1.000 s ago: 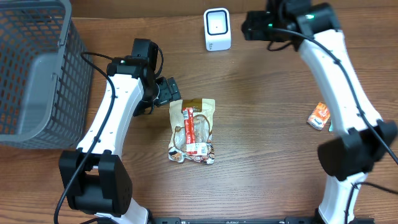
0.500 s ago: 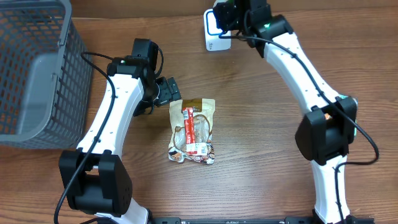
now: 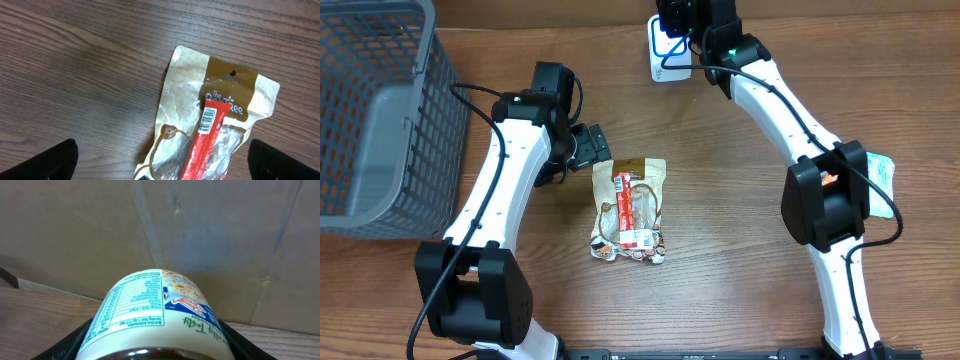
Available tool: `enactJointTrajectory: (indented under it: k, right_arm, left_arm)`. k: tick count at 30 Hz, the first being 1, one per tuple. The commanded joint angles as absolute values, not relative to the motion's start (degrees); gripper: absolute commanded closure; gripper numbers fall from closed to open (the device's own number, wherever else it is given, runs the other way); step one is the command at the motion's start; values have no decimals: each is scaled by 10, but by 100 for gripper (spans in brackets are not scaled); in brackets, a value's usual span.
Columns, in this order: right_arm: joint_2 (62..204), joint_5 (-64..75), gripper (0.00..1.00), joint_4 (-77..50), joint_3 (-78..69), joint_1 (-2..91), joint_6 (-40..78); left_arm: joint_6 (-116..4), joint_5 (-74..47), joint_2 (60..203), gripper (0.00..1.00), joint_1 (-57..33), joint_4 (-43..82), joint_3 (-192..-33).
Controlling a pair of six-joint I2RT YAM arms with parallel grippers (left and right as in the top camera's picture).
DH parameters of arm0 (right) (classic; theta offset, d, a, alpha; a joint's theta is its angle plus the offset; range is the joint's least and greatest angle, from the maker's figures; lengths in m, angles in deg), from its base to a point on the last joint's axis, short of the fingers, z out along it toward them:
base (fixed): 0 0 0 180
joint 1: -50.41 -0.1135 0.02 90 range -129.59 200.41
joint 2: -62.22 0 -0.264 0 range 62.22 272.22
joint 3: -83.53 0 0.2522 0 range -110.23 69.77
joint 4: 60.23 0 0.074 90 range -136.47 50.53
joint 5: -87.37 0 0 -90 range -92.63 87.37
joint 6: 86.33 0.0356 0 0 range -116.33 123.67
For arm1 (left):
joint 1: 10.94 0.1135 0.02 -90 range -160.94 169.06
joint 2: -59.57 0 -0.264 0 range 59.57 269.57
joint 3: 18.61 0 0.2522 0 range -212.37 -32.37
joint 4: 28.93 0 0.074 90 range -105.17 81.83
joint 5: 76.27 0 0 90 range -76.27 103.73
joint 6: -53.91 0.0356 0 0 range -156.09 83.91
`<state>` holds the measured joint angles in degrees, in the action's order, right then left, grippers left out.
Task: Scan the item barcode
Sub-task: 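Hold the jar label up in front of the white scanner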
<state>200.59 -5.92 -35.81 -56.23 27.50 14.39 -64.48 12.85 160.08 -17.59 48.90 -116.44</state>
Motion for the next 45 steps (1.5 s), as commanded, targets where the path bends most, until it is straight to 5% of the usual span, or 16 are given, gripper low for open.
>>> enactJointTrajectory:
  k: [1, 29, 45]
  right_arm:
    - [2027, -64, 96, -397, -570, 272, 145]
    - [2114, -77, 96, -559, -570, 272, 278]
    - [2114, -77, 96, -530, -570, 272, 307]
  left_arm:
    - [-648, 127, 1588, 0, -177, 489, -1176]
    - [-648, 127, 1588, 0, -177, 489, -1176]
    - [-648, 127, 1588, 0, -177, 489, -1176]
